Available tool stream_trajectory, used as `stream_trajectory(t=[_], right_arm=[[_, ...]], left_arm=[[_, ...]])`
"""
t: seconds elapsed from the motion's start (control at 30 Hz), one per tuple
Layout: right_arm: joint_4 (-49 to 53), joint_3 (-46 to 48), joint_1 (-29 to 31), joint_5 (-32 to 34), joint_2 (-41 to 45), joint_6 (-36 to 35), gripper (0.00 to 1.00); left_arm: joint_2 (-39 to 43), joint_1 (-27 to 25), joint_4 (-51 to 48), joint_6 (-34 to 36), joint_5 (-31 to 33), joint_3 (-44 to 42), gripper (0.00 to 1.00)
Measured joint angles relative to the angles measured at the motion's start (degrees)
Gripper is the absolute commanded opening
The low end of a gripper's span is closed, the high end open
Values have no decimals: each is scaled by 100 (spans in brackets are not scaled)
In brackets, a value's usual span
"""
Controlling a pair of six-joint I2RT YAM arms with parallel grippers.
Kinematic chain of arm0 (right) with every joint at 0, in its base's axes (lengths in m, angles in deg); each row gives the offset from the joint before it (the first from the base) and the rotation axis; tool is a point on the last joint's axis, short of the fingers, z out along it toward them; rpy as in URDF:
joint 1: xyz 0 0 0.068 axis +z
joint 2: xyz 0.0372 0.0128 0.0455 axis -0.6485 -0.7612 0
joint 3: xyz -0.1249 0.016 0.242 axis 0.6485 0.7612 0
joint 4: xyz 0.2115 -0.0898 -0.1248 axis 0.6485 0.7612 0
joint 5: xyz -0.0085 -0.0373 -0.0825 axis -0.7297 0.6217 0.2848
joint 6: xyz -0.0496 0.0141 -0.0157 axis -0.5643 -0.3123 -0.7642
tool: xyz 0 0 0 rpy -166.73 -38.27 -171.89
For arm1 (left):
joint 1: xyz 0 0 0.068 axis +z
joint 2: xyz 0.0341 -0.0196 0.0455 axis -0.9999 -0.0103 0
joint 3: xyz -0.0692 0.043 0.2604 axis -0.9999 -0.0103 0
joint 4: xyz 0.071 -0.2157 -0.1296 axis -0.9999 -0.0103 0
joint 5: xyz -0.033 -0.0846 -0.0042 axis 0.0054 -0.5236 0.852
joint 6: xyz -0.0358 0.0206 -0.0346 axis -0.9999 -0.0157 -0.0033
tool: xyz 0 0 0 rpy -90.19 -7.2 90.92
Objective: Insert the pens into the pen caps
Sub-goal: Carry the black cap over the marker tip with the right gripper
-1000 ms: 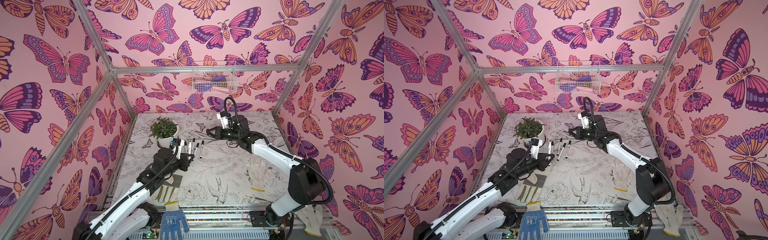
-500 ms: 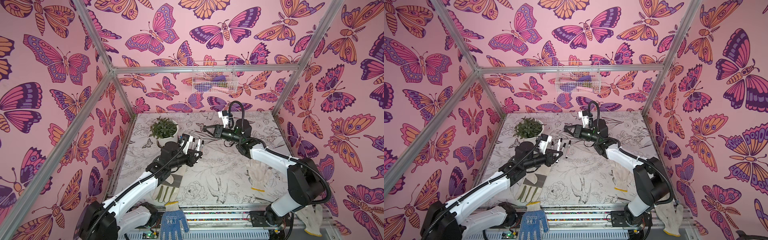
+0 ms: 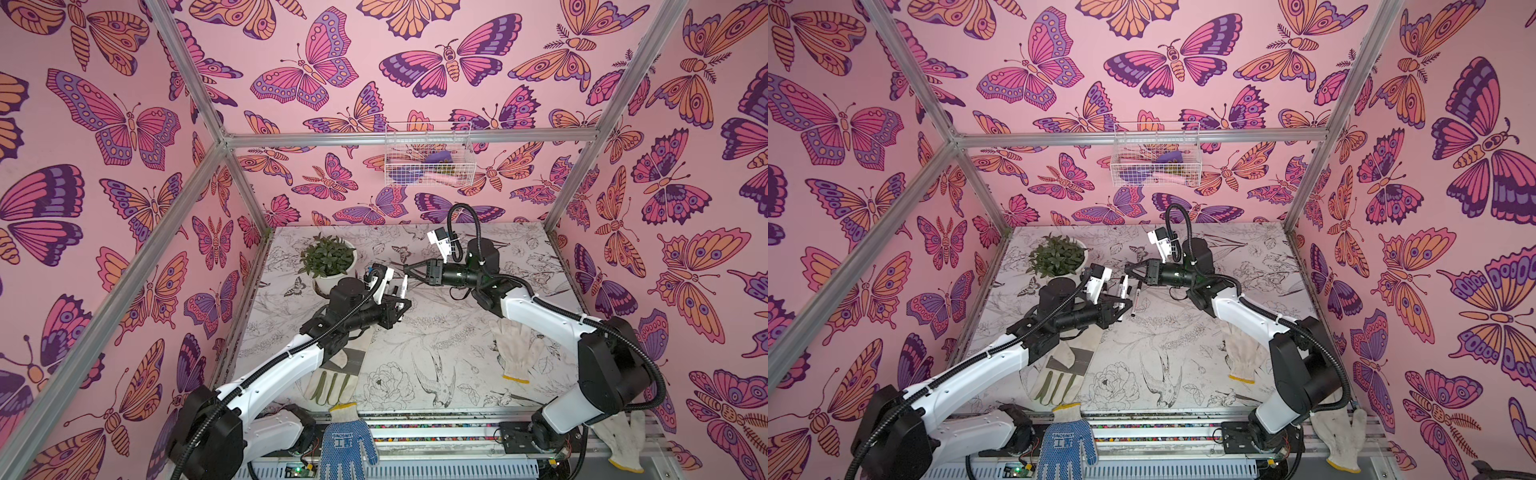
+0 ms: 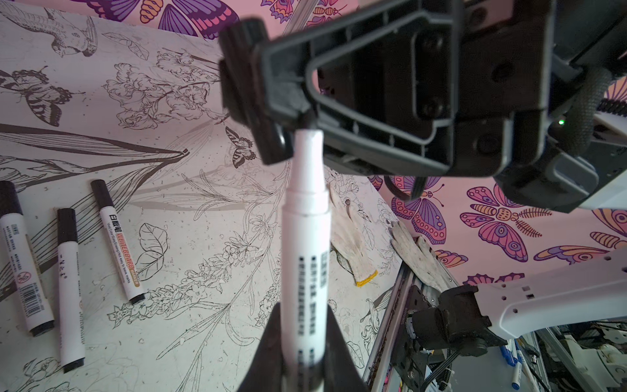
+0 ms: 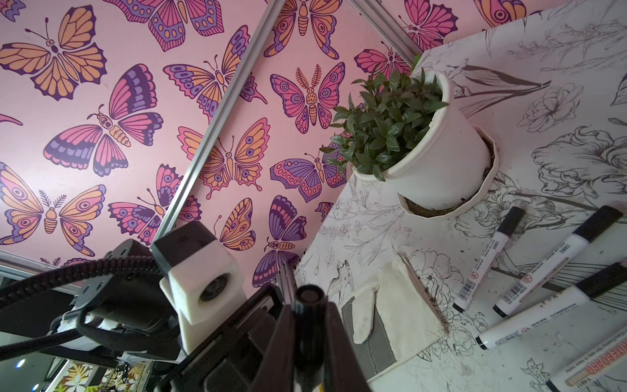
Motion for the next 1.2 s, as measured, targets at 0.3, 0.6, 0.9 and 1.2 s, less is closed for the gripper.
stream_trajectory(t=[0.3, 0.6, 0.9, 1.2], right_arm=[[-160, -205, 0, -4, 22, 22, 0], [-92, -225, 0, -87, 166, -59, 0], [175, -225, 0, -85, 190, -282, 0], [260, -256, 0, -90, 146, -306, 0]], left_arm=[[0, -59, 24, 20, 4, 0, 0], [2, -68, 28, 22, 7, 0, 0], [2, -68, 31, 24, 7, 0, 0], [2, -68, 31, 39, 7, 0, 0]])
